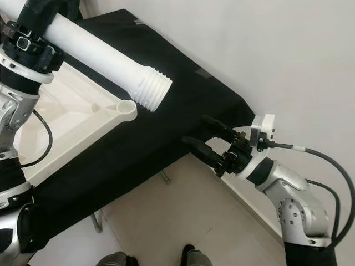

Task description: Building children table

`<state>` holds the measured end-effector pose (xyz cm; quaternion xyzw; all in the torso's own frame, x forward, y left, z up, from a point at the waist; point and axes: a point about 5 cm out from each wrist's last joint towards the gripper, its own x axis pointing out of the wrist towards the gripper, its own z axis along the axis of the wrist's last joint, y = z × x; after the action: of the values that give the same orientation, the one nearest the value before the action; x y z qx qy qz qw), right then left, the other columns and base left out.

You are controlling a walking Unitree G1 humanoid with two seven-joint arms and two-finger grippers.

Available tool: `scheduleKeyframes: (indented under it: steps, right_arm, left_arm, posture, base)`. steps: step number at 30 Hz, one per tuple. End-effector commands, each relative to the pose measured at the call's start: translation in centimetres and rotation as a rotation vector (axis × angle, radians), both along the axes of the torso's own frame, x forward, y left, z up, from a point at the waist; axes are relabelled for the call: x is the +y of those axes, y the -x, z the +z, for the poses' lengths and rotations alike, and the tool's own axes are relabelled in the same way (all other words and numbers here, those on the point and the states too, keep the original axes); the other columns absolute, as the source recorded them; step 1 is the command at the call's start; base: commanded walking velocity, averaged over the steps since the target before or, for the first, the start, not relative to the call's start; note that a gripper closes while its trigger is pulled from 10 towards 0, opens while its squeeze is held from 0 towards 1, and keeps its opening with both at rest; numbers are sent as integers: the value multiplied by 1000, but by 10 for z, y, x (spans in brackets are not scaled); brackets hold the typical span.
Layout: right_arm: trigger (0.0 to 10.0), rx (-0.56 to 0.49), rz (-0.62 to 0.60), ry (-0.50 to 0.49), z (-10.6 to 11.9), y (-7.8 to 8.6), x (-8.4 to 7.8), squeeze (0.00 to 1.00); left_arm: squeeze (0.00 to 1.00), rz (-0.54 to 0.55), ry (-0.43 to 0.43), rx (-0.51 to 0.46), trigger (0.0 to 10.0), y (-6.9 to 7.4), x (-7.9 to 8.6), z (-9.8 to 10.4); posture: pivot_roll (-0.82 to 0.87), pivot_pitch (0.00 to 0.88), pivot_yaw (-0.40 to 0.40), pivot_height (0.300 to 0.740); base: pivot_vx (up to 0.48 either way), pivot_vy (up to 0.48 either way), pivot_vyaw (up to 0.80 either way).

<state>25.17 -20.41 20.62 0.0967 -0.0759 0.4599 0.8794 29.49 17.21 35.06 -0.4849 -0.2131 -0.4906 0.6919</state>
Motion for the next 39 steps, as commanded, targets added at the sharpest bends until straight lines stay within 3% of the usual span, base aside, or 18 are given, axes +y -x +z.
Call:
scheduleKeyframes:
  steps: [1,3,5,6,7,9,13,15,16,20,22,26,27,33,39]
  right_arm:
    - [10000,-25,-5,48,2,3,-3,0]
    - [10000,-48,-17,93,7,2,-9,0]
    - [10000,-48,-17,93,7,2,-9,0]
    - [10000,-70,-8,111,15,2,-14,0]
    - [10000,-70,-8,111,15,2,-14,0]
    - [10000,-153,21,166,39,4,-23,0]
    - [10000,-171,35,180,44,3,-23,0]
    - [10000,-177,57,201,45,3,-19,0]
    - [10000,-181,77,222,45,1,-16,0]
    - [10000,-185,94,245,45,-1,-12,0]
    - [10000,-192,130,257,45,-9,1,0]
    - [10000,-191,174,261,42,-15,16,0]
    - [10000,-184,185,272,37,-18,23,0]
    - [10000,-170,210,313,24,-26,37,0]
    - [10000,-180,142,311,24,-35,37,0]
  left_arm:
    - [0,20,-38,-33,0,1,1,6]
    - [0,48,-160,-42,0,0,-7,2]
    - [0,48,-160,-42,0,0,-7,2]
    - [0,67,-283,-58,0,0,-16,-4]
    - [0,67,-283,-58,0,0,-16,-4]
    - [0,36,-513,-97,0,3,-40,-23]
    - [0,22,-565,-105,0,3,-47,-29]
    - [0,13,-614,-123,0,4,-53,-34]
    - [0,9,-685,-147,0,4,-61,-40]
    - [0,5,-757,-175,0,5,-68,-47]
    - [0,7,-820,-247,0,6,-81,-51]
    - [0,34,-851,-327,0,7,-92,-51]
    - [0,48,-851,-375,10000,9,-96,-49]
    - [0,68,-859,-467,10000,13,-102,-54]
    - [0,125,-886,-451,10000,11,-101,-64]
  posture:
    - [12,152,-23,740]
    - [12,151,-24,740]
    - [12,151,-24,740]
    - [12,148,-26,740]
    - [12,148,-26,740]
    - [10,143,-23,740]
    - [8,142,-23,740]
    - [9,144,-26,740]
    - [8,144,-29,740]
    - [8,144,-31,740]
    - [1,147,-28,740]
    - [3,147,-27,740]
    - [5,148,-26,740]
    - [14,150,-25,740]
    - [14,152,-24,740]
  base:
    - [0,0,0]
    - [0,0,0]
    - [0,0,0]
    - [0,0,0]
    - [0,0,0]
    - [0,0,0]
    - [0,0,0]
    - [0,0,0]
    - [0,0,0]
    - [0,0,0]
    - [0,0,0]
    - [0,0,0]
    - [0,0,0]
    - [0,0,0]
    - [0,0,0]
